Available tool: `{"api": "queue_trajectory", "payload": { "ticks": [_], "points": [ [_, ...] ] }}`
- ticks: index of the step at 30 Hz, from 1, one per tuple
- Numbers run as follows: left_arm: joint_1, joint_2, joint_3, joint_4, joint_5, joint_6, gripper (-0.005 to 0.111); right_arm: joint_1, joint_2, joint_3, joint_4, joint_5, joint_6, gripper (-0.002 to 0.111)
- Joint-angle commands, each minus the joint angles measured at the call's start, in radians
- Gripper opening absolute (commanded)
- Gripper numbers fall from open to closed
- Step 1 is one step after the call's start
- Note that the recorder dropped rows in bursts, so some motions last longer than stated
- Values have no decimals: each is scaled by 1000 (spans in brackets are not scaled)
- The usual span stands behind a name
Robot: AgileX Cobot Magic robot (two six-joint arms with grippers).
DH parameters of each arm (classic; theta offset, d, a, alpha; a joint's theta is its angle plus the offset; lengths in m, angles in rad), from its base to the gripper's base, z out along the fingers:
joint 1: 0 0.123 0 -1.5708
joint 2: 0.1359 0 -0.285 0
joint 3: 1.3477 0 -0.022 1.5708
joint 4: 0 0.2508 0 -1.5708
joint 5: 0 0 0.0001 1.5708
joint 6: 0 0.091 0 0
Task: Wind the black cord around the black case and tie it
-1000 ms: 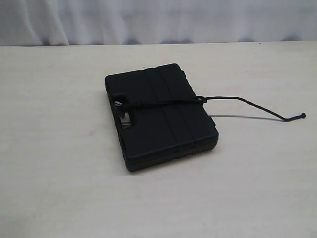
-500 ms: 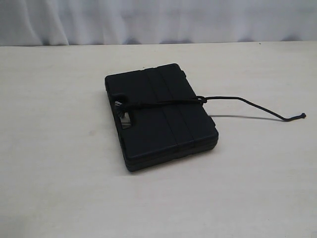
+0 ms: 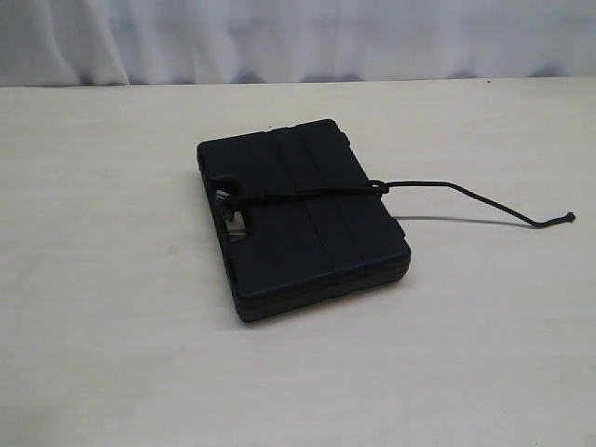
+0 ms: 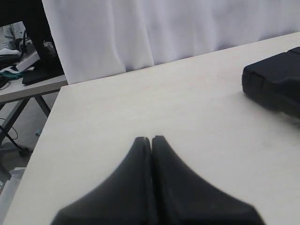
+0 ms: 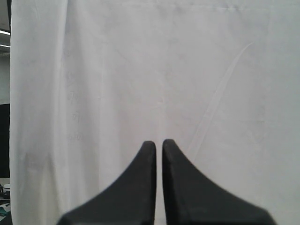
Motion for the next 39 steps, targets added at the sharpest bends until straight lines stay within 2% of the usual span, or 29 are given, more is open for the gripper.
{"api": "queue_trajectory", "payload": {
  "ticks": [1,16,20,25,33,39],
  "points": [
    [2,-2,3,-11,-4,3,0,-3,-5,5,2,7,-5,4],
    [2,-2,3,-11,-4,3,0,-3,-5,5,2,7,-5,4],
    [2,-2,3,-11,-4,3,0,28,-22,5,-31,4,-14,4],
    [2,-2,3,-11,-4,3,0,78,-88,5,-35,4,-14,4],
    [2,-2,3,-11,-4,3,0,82,-246,29,-35,-3,-14,4],
    [2,-2,3,-11,-4,3,0,82,-376,120,-35,-88,-14,4]
  ]
}}
